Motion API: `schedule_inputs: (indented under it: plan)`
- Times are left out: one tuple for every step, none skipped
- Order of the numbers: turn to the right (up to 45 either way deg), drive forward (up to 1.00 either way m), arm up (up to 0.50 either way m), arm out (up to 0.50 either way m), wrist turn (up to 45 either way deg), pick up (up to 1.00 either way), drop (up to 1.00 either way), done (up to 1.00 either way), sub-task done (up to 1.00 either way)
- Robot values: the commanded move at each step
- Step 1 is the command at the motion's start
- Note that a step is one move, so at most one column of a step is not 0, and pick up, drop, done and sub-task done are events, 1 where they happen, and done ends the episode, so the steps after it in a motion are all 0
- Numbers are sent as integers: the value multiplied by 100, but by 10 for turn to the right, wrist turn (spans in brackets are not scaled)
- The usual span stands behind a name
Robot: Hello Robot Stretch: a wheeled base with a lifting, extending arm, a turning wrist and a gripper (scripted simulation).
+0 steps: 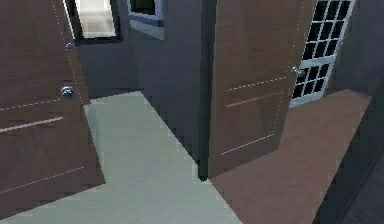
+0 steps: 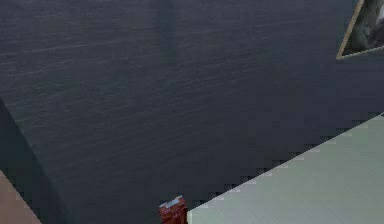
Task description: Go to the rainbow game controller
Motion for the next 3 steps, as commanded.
schedule_inputs:
  plan:
    - [-30, 0, 0, 0, 0, 0, 0, 0, 0]
    - [-60, 0, 0, 0, 0, 0, 0, 0, 0]
    - [0, 100, 0, 0, 0, 0, 0, 0, 0]
